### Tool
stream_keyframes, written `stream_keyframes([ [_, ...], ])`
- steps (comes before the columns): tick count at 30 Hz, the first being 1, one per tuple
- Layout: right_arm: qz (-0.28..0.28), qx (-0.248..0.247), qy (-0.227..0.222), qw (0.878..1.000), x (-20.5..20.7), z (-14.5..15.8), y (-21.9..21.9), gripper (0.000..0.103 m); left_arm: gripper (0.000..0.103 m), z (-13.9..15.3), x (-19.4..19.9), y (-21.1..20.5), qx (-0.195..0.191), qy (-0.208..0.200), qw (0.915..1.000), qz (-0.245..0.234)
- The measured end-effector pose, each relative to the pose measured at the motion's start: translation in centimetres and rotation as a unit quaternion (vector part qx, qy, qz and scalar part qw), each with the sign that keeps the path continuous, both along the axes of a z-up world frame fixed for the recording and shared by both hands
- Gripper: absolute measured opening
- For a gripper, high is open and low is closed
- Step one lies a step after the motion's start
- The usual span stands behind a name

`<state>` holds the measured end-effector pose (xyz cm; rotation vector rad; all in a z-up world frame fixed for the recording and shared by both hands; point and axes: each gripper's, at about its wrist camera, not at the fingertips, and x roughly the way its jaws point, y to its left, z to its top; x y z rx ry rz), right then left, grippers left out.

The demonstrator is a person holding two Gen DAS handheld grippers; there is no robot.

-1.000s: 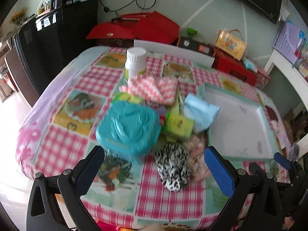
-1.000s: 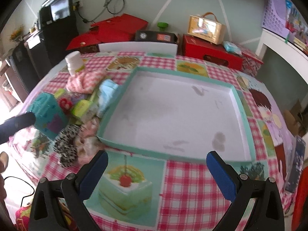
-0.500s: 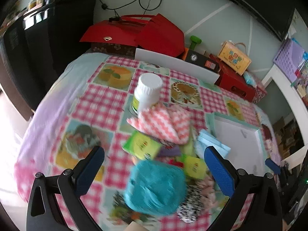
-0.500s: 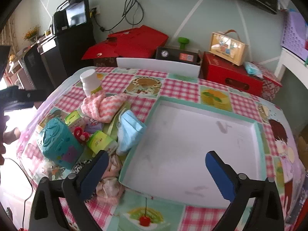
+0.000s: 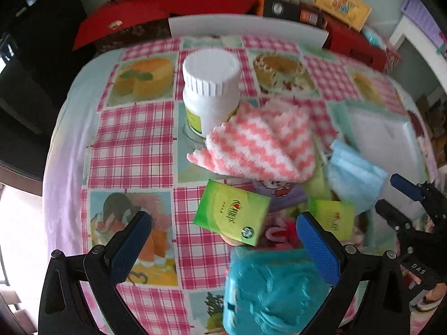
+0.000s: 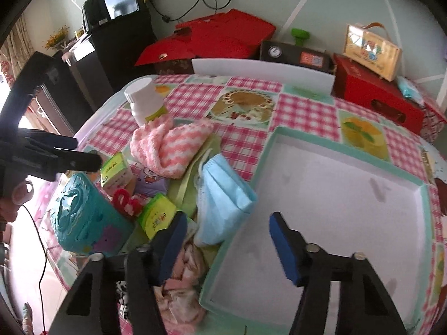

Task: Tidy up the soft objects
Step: 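Grasp the blue face mask with the right tool while the left tool grasps the green tissue pack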

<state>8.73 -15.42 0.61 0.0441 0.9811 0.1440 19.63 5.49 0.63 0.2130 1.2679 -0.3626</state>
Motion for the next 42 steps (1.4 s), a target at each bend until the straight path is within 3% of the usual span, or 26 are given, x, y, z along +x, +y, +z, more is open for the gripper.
stream_keyframes([
  [10,0.007,0.021,0.020,1.000,1.3,-1.6,0.1,0.040,0.100,-2.3,1.5,-1.5,0.021,0.050,0.9975,-0.045],
  [15,0.005,0.027,0.021,0.999,1.3,-1.8,-0.1,0.032,0.069,-3.5,2.0,-2.3,0.018,0.071,0.9960,-0.051],
  [25,0.006,0.039,0.014,0.999,1.3,-1.7,-0.3,0.018,0.067,-3.9,2.8,-0.7,-0.015,0.072,0.9971,-0.022],
  [30,0.006,0.046,0.007,0.999,1.0,-1.2,-0.5,0.016,0.067,-2.5,2.0,0.7,-0.042,0.047,0.9979,0.011],
  [35,0.006,0.054,-0.008,0.999,0.7,-0.1,-0.7,0.016,0.066,0.5,0.8,2.3,-0.074,-0.005,0.9956,0.057],
  [42,0.005,0.065,-0.050,0.997,-0.3,2.9,-1.3,0.016,0.066,6.6,-1.0,3.4,-0.126,-0.081,0.9815,0.119],
])
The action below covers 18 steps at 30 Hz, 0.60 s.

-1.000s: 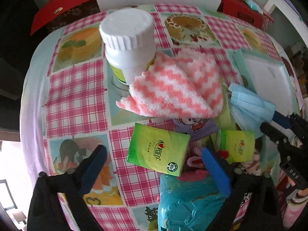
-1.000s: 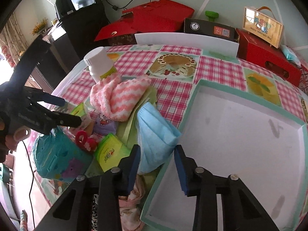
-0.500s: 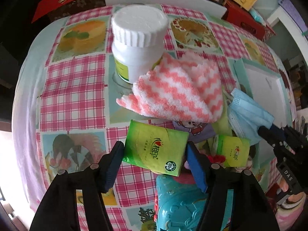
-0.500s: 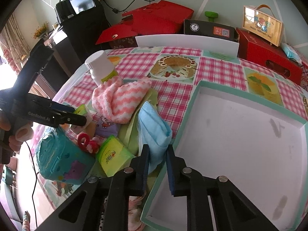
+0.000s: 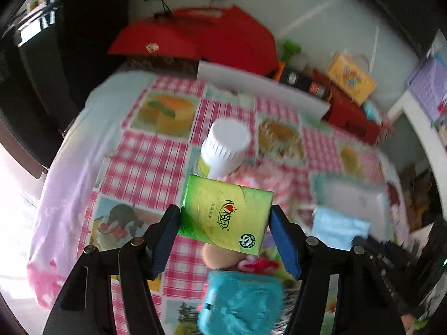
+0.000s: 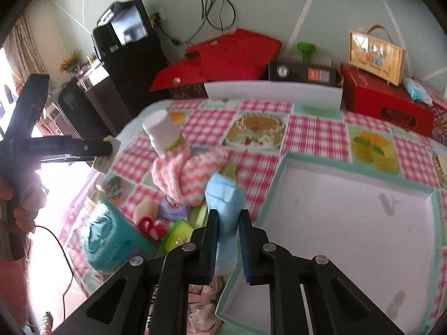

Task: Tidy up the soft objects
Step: 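Grasp the blue face mask with the right tool while the left tool grasps the green tissue pack, then carry the mask and tissue pack over the white tray while both tools release them inside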

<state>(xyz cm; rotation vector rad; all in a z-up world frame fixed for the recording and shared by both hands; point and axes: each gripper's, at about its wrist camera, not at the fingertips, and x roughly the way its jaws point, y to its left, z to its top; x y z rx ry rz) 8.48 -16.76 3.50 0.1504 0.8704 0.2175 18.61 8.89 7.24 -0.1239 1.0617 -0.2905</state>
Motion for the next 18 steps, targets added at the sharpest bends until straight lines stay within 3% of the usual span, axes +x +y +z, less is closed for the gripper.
stream_keyframes([
  [4,-0.004,0.009,-0.026,1.000,-0.8,2.0,-0.8,0.016,0.066,2.3,-1.3,-1.8,-0.005,-0.028,0.9996,-0.004],
  [10,-0.032,0.011,-0.066,0.997,-2.5,4.8,-3.2,0.016,0.067,3.9,-3.1,-7.2,-0.005,-0.049,0.9975,-0.051],
  [18,-0.123,-0.022,-0.071,0.990,-4.7,5.6,-9.6,0.016,0.067,2.2,-5.1,-15.2,0.012,-0.033,0.9931,-0.112],
])
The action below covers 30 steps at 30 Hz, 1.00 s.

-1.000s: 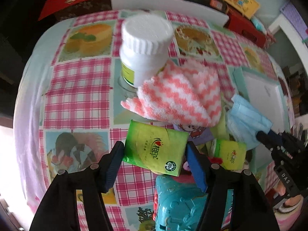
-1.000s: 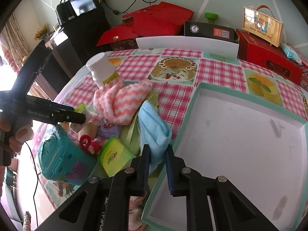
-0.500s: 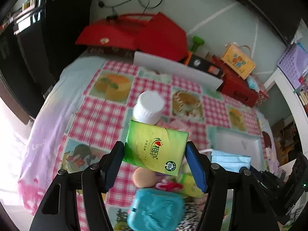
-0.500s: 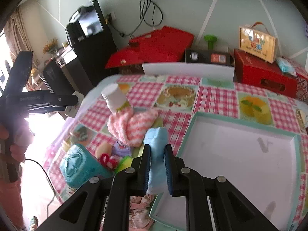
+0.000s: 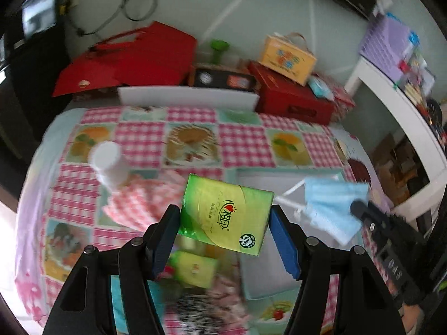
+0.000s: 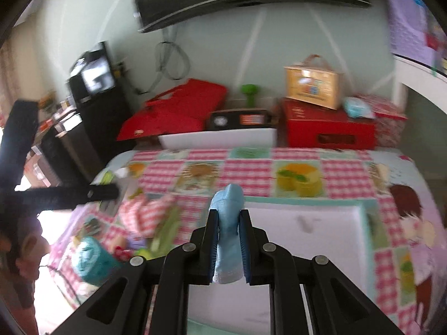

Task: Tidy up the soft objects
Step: 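Carry the mask and tissue pack over the white tray while both tools release them inside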

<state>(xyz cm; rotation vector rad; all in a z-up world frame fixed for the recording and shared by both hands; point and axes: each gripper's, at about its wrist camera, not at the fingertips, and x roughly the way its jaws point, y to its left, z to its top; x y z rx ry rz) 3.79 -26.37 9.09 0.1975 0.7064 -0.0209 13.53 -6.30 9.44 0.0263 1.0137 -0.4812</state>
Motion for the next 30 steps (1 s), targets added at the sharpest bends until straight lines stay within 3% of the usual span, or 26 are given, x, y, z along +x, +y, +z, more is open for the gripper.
stream_keyframes([
  [10,-0.111,-0.027,0.041,0.993,-1.6,-2.4,-7.9,0.016,0.067,-5.0,-0.5,-8.3,0.046,0.028,0.9983,-0.022],
  [21,-0.116,-0.025,0.061,0.991,-1.6,-3.7,-8.4,0.016,0.068,-7.6,-0.1,-10.7,0.075,0.051,0.9957,-0.015],
  [26,-0.106,-0.031,0.058,0.992,-1.4,-3.4,-7.8,0.016,0.084,-7.7,-0.2,-10.4,0.077,0.042,0.9961,-0.006],
  [30,-0.107,-0.032,0.065,0.992,-1.4,-3.5,-7.8,0.016,0.087,-7.5,-0.1,-9.6,0.071,0.037,0.9968,0.007],
])
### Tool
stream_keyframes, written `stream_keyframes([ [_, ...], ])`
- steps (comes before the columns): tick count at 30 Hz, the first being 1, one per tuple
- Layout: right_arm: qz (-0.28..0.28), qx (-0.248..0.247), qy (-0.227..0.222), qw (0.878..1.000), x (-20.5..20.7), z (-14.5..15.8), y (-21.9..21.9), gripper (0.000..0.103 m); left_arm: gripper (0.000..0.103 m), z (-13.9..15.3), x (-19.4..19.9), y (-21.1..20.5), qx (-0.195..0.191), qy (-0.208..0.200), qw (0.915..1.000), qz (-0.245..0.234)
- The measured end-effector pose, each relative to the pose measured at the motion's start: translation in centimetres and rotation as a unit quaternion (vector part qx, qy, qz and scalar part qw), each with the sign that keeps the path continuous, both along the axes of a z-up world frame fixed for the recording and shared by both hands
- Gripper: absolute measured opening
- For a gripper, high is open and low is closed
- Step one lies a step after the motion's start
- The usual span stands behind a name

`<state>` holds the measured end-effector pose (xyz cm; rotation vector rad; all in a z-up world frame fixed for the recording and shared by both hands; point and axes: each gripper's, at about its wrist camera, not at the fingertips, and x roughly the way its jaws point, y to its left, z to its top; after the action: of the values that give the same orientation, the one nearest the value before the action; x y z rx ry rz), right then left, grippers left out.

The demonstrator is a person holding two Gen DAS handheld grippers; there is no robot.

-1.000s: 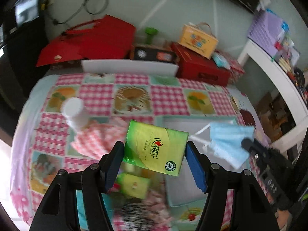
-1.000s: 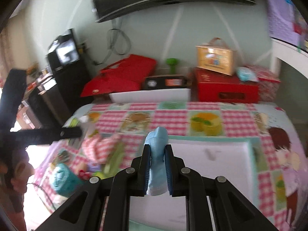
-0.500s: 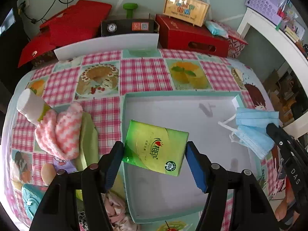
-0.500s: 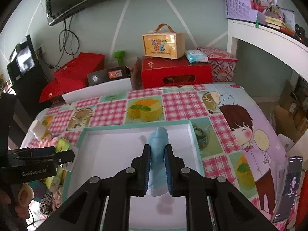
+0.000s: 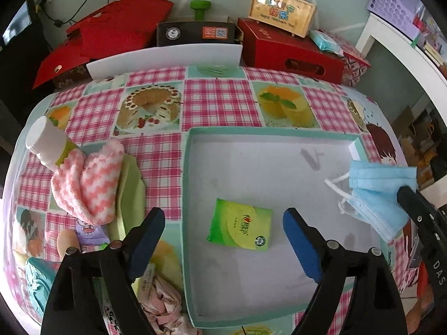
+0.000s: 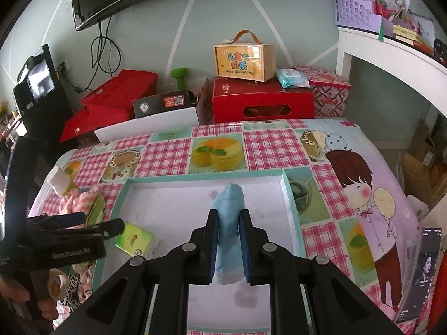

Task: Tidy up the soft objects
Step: 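Carry the mask and tissue pack over the white tray while both tools release them inside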

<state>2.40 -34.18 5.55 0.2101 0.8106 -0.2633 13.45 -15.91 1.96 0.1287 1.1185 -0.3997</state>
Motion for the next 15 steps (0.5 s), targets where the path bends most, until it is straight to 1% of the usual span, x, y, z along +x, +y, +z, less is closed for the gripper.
stream_keyframes([
  [3,-0.003,-0.002,0.010,1.000,0.0,-0.3,-0.1,0.016,0.087,-0.1,0.0,0.6,-0.002,0.003,1.0000,0.006],
  [6,-0.005,-0.006,0.028,1.000,0.0,-0.8,-0.1,0.025,0.087,-0.3,-0.2,1.3,-0.007,0.012,0.9998,0.012],
  [7,-0.004,-0.006,0.033,0.999,0.0,-1.0,0.0,0.029,0.087,-0.4,-0.2,1.6,-0.009,0.014,0.9997,0.015],
  [9,-0.003,-0.007,0.039,0.999,-0.1,-1.1,0.2,0.043,0.087,-0.5,-0.4,2.2,-0.011,0.017,0.9996,0.021],
  [10,-0.003,-0.008,0.040,0.999,-0.2,-1.2,0.3,0.058,0.087,-0.5,-0.5,2.4,-0.011,0.017,0.9995,0.023],
  [11,-0.004,-0.011,0.040,0.999,-0.3,-1.1,0.5,0.062,0.087,-0.4,-0.5,2.6,-0.011,0.018,0.9994,0.027],
  [13,-0.002,-0.012,0.038,0.999,-0.5,-0.9,0.8,0.063,0.087,-0.4,-0.7,3.1,-0.011,0.017,0.9993,0.033],
  [15,0.005,-0.002,0.040,0.999,-0.6,-0.7,1.1,0.066,0.087,-0.3,-0.9,3.5,-0.009,0.016,0.9991,0.038],
])
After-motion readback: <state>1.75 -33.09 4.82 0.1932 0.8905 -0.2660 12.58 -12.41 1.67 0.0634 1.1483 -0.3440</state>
